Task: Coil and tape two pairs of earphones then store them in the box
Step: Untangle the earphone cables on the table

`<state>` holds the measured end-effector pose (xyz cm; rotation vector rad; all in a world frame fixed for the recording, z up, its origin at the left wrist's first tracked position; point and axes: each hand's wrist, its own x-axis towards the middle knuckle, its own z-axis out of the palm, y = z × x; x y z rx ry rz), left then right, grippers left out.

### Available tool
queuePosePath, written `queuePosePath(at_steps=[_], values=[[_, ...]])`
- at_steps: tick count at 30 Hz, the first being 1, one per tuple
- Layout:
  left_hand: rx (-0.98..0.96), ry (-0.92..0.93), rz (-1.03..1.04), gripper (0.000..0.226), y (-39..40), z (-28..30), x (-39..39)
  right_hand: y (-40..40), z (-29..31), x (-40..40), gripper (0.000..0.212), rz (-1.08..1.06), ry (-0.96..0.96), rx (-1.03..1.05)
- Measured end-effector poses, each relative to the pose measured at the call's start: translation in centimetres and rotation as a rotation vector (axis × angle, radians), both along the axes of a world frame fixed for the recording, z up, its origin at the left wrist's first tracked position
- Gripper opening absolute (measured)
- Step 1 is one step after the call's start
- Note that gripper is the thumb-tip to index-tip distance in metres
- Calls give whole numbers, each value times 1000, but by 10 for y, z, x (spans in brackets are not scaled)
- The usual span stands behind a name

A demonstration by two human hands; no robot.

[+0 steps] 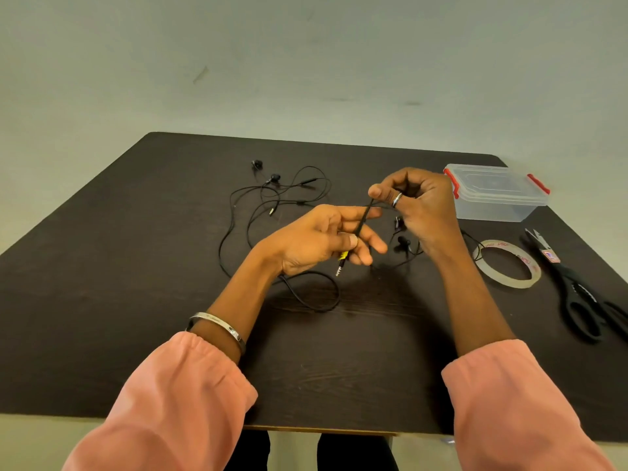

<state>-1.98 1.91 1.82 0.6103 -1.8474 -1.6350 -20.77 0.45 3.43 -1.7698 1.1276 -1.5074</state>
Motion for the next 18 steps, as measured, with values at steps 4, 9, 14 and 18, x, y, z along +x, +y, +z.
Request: queuePosePath(at_steps=[4, 9, 14, 18], values=[[97, 90, 43, 39, 0, -1, -1, -3, -3, 1, 11, -5, -25, 2], [180, 192, 66, 35, 0, 0, 0, -5, -7, 3, 7, -5, -18, 8], [221, 389, 86, 36, 1, 6, 2, -8, -17, 9, 19, 38, 150, -18], [246, 542, 307, 34, -8, 9, 9, -6, -27, 22, 18, 89, 424, 50]])
